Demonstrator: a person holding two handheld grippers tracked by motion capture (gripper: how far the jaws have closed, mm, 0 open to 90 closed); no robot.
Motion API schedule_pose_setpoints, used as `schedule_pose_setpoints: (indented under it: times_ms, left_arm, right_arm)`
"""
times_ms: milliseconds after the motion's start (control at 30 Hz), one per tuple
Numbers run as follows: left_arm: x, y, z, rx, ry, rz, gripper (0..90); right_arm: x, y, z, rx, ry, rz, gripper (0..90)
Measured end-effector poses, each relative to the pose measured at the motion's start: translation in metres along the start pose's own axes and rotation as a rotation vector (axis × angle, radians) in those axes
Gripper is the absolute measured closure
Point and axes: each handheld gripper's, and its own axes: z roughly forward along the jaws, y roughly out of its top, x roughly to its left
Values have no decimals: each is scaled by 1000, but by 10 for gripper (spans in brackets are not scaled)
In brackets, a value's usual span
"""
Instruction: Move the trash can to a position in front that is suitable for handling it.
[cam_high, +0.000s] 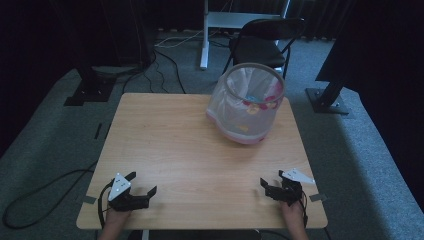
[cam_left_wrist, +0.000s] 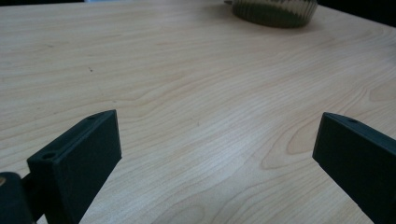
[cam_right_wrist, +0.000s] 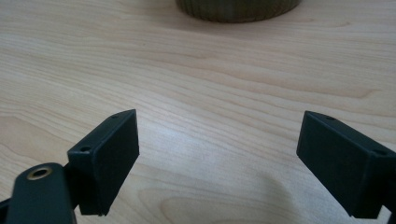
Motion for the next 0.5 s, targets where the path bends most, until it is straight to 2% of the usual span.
schedule_pose_setpoints:
  times_ms: [233, 367, 500]
  left_arm:
    - [3, 4, 9, 66, -43, -18, 11]
    - [7, 10, 22, 98, -55, -20, 11]
    - [10, 18, 39, 110, -67, -29, 11]
  right_arm:
    - [-4, 3, 3, 22, 31, 11, 123]
    - [-14, 8, 8, 24, 45, 14, 123]
    - [-22, 13, 12, 14, 28, 36, 123]
